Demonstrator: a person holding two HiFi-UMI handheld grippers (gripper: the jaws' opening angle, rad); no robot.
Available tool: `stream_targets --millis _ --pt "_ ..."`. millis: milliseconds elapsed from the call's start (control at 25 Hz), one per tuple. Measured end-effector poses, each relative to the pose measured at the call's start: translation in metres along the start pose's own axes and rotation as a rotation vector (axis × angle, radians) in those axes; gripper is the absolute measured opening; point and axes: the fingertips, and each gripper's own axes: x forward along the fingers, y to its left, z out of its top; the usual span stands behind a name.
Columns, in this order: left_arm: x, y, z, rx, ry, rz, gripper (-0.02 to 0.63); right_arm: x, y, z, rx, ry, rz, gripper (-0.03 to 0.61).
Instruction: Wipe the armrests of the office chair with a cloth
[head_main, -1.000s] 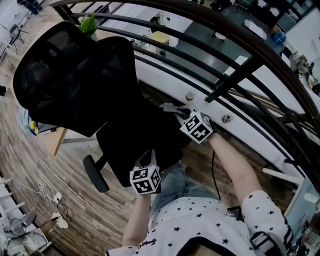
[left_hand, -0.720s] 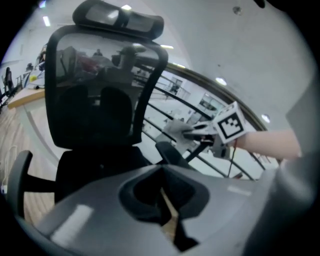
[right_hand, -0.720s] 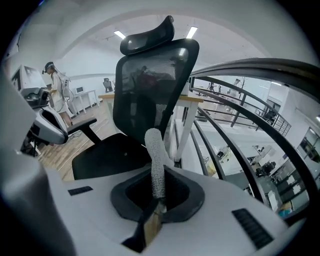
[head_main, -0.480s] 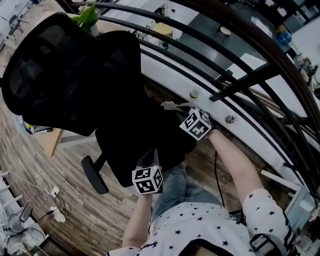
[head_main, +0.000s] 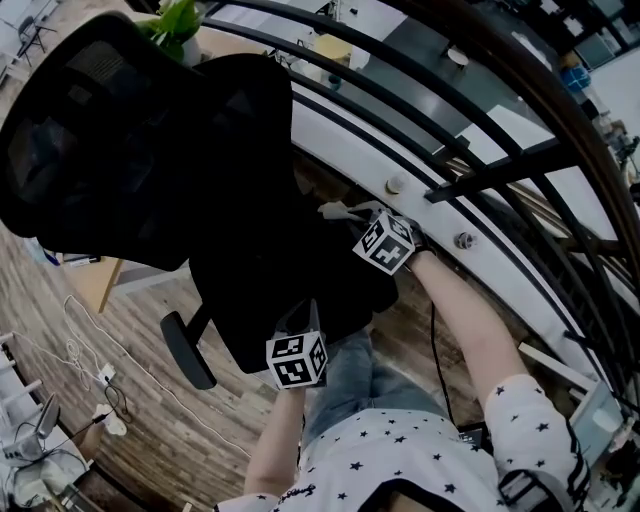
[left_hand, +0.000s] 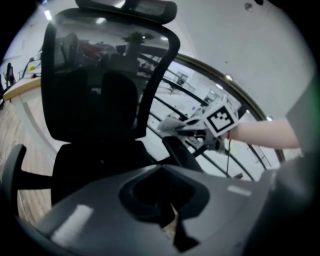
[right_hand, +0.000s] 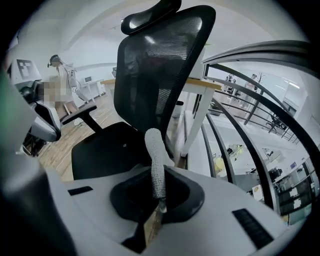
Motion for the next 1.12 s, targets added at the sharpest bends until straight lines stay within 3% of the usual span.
stream_targets --millis 1120 --pt "0.004 0.000 0.004 -0.011 0.007 -0.003 0.008 0.020 0.011 -0.012 0.019 0.079 0.103 0.026"
